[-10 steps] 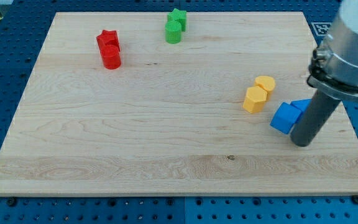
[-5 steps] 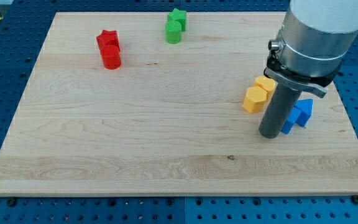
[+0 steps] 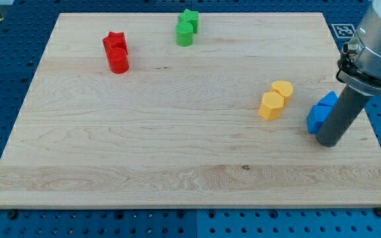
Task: Move the blue cube and blue triangle up a bit up
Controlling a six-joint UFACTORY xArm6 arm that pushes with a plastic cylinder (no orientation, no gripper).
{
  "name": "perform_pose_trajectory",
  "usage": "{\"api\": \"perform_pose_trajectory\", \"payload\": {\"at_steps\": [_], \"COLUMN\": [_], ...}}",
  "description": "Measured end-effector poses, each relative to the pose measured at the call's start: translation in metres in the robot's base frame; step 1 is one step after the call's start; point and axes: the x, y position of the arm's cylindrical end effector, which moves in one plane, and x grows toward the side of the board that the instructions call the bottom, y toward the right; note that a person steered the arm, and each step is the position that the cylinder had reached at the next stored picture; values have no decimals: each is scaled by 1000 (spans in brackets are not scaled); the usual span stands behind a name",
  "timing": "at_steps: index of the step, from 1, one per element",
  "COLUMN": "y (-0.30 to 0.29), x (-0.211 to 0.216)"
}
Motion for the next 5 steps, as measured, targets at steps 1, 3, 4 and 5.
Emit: {"api": "perform_pose_trajectory", "payload": {"at_steps": [1, 3, 4, 5], "y": [0, 1, 4, 16], "x": [0, -9, -19, -30]}}
